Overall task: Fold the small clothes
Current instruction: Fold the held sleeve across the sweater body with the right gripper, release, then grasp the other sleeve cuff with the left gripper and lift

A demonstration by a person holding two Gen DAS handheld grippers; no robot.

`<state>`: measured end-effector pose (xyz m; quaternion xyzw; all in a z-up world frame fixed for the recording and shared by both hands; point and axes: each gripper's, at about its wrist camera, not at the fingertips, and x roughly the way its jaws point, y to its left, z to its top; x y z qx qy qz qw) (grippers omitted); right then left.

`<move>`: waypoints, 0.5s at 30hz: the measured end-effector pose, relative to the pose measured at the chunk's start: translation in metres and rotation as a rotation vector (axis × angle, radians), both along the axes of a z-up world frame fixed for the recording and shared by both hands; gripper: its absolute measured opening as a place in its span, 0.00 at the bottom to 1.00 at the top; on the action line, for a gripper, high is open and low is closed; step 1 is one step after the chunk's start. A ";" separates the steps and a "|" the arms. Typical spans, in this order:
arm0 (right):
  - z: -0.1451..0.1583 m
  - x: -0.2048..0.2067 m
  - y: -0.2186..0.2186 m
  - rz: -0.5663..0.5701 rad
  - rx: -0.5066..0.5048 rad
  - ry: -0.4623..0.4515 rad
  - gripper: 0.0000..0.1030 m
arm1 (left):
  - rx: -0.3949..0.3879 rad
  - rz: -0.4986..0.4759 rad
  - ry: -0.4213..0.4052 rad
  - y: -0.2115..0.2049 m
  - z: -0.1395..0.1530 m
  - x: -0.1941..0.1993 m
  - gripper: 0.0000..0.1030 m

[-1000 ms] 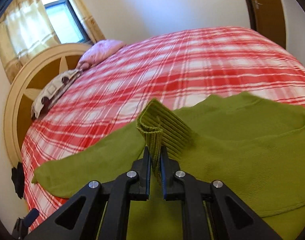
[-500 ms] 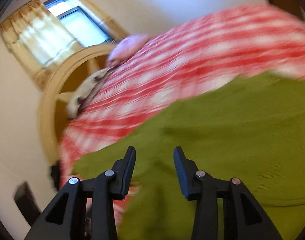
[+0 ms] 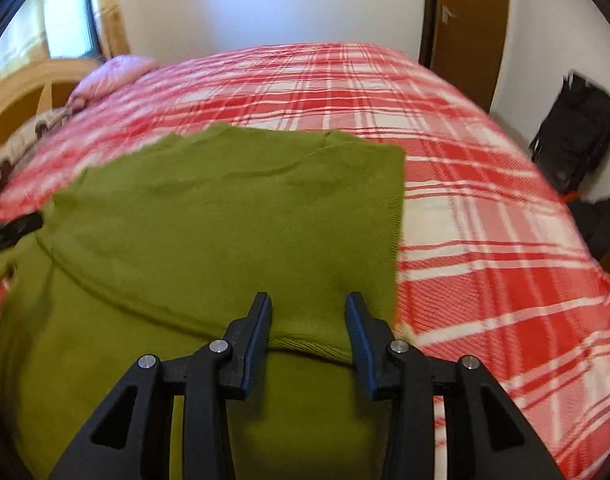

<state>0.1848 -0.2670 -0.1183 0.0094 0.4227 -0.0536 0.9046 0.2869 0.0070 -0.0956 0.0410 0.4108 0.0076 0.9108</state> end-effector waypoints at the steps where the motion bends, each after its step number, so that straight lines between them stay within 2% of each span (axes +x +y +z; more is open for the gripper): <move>1: 0.001 -0.004 -0.004 -0.002 -0.009 -0.002 0.38 | 0.007 0.011 0.039 -0.003 -0.011 0.007 1.00; 4: 0.005 -0.004 -0.009 -0.073 -0.078 0.016 0.38 | 0.005 0.036 0.099 -0.004 -0.028 0.011 1.00; 6: 0.007 -0.002 -0.017 -0.164 -0.113 0.035 0.38 | 0.009 0.039 0.097 -0.006 -0.031 0.008 1.00; 8: 0.016 0.000 -0.015 -0.192 -0.111 -0.002 0.38 | 0.035 0.037 0.075 -0.009 -0.031 0.004 1.00; 12: 0.032 0.023 0.015 -0.135 -0.140 -0.104 0.38 | 0.082 0.034 0.041 -0.020 -0.031 0.003 1.00; 15: 0.029 0.051 0.031 -0.081 -0.129 -0.112 0.38 | 0.090 0.036 0.028 -0.020 -0.032 0.005 1.00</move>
